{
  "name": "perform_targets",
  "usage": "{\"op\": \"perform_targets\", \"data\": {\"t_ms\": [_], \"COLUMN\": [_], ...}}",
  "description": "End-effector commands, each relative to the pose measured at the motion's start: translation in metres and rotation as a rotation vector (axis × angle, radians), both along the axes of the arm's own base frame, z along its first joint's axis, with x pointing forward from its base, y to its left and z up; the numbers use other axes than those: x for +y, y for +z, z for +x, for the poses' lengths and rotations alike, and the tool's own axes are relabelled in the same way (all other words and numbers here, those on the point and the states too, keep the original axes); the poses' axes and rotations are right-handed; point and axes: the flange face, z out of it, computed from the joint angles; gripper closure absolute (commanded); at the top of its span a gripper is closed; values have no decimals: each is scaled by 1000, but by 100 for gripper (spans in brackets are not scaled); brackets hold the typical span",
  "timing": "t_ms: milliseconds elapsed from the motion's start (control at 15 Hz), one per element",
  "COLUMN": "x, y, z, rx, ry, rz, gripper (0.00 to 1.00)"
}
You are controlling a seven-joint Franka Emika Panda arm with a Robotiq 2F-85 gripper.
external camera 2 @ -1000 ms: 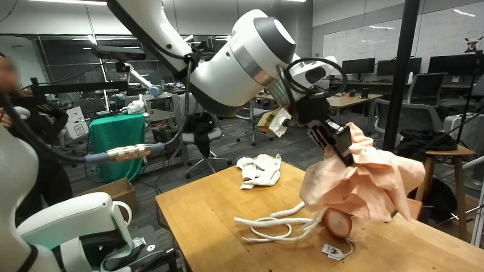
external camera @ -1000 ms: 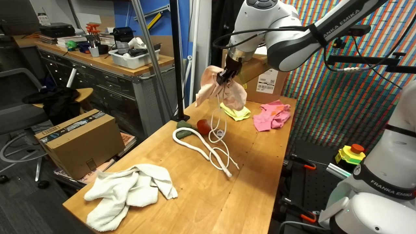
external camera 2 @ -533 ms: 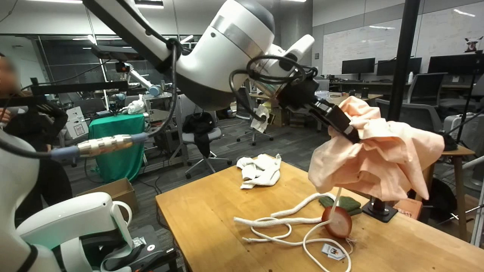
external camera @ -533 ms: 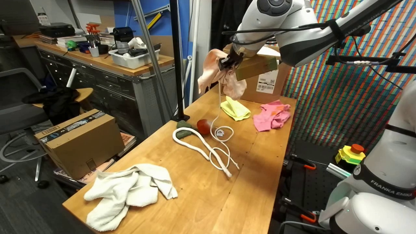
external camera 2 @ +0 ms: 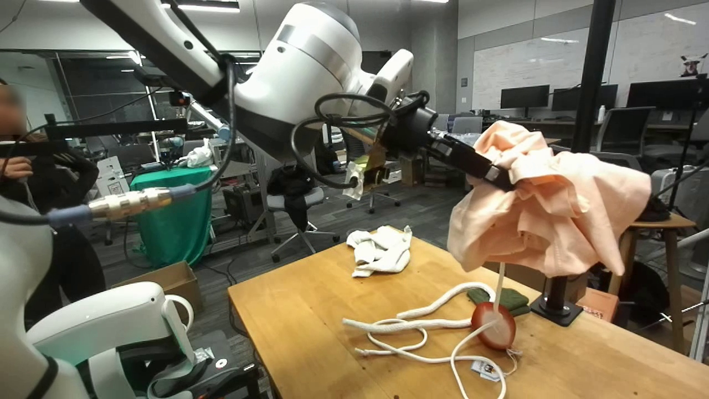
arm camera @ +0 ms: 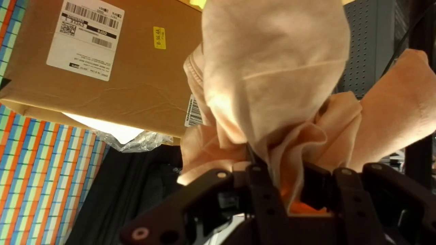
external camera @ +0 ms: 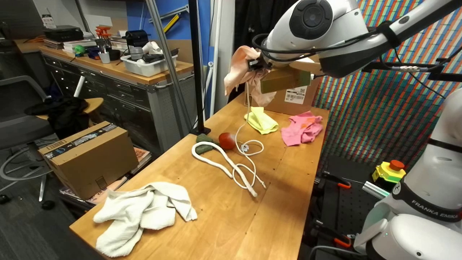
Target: Move the white towel to the left, move the yellow towel to the right, move the pink t-shirt to the right, move the peach t-shirt to the right, move the radish to the right, separate the two white ropes
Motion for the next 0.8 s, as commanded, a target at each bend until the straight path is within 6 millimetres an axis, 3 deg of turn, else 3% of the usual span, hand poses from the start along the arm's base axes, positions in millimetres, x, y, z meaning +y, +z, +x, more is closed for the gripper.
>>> {"op": "perform_targets", "data": {"t_ms": [0,667,733], "x": [24,120,127], "y": [-7,-41,-46], "z": [-18,-48,-46], "rx": [72,312,332], "ry": [124,659,649], "rz": [-14,72,27], "gripper": [96,96,96]}}
